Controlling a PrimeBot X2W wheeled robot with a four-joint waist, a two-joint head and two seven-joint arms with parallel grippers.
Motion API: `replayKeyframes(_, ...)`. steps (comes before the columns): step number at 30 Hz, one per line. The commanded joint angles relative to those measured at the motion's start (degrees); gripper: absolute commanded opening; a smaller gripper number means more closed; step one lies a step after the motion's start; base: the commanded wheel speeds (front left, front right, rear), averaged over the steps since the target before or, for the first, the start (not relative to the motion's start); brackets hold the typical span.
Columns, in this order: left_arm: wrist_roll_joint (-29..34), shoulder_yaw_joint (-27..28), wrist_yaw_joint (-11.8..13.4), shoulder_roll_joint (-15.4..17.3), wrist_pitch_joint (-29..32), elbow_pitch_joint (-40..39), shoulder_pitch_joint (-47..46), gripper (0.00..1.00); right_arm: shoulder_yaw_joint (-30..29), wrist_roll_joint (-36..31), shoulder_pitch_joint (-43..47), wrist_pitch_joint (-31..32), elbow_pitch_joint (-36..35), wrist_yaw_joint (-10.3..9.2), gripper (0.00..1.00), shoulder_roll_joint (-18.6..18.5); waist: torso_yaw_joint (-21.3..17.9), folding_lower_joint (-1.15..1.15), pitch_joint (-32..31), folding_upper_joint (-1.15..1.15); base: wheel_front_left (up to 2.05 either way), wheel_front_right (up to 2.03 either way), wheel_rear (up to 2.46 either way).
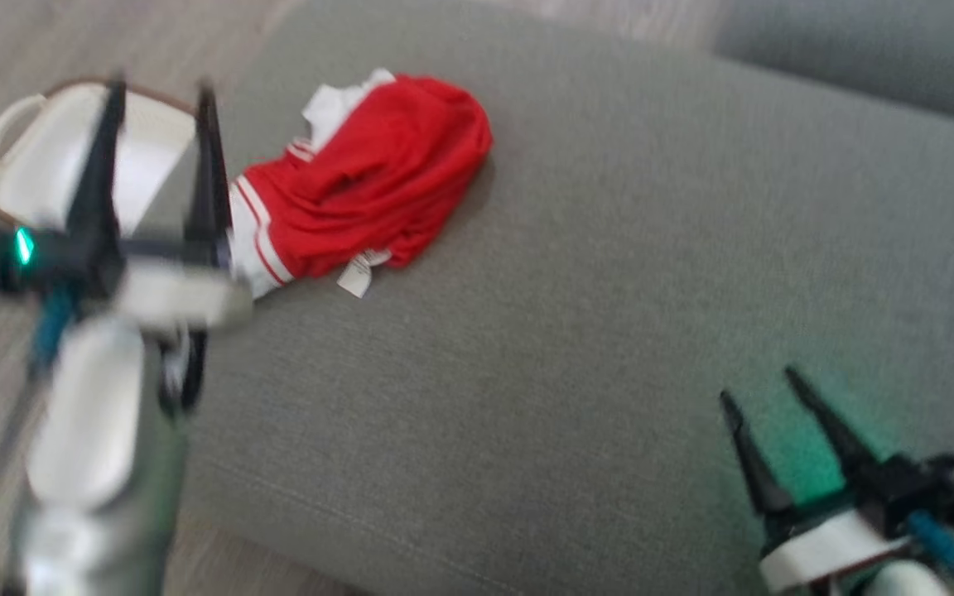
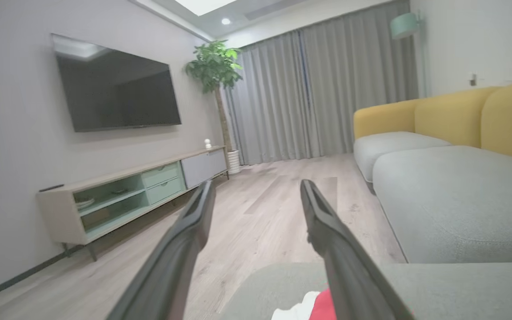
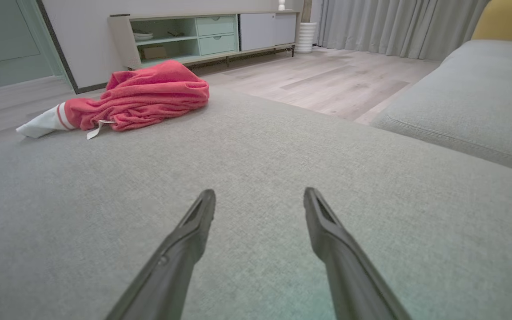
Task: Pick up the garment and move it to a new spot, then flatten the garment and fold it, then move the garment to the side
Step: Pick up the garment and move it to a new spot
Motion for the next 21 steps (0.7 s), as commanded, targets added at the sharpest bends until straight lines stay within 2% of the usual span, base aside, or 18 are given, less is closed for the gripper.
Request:
replayKeyframes(1, -1.05, 2.31, -1.12, 1.73, 2.10, 1.84, -8.75, 1.00, 0.41, -0.52, -3.55, -0.78, -2.92, -0.05, 1.00, -2.81, -1.66, -0.01, 6.86, 0.00, 0.00, 0.00, 0.00)
replayKeyframes(5, -5.46, 2.97, -3.76, 2.04, 7.93, 11.84, -20.91, 1.00, -0.37, -1.51, -5.48, -0.78, -4.83, -0.05, 1.00, -6.22, -2.49, -0.01, 12.77, 0.00, 0.00, 0.00, 0.00)
replayKeyframes(6, -5.46, 2.97, -3.76, 2.04, 7.93, 11.84, -20.91, 1.00, -0.37, -1.51, -5.48, -0.78, -4.83, -0.05, 1.00, -6.22, -2.49, -0.01, 12.77, 0.00, 0.00, 0.00, 0.00)
replayKeyframes(12, -10.67, 4.56, -5.23, 3.45, 11.50, 27.82, -35.38, 1.00, 0.73, -1.69, -8.51, -0.77, -7.76, -0.05, 1.00, -12.03, -5.05, -0.01, 19.68, 0.00, 0.00, 0.00, 0.00)
replayKeyframes(16, -12.34, 4.82, -5.53, 4.82, 13.91, 37.92, -39.89, 1.00, -0.51, -0.31, -9.34, 0.11, -11.26, -0.05, 1.00, -13.64, -7.06, -0.01, 22.49, 0.00, 0.00, 0.00, 0.00)
replayKeyframes(21, -13.87, 4.88, -5.69, 5.61, 17.60, 48.41, -41.34, 1.00, -0.95, -0.28, -9.76, 1.67, -15.57, -0.05, 1.00, -14.38, -9.40, -0.01, 24.95, 0.00, 0.00, 0.00, 0.00)
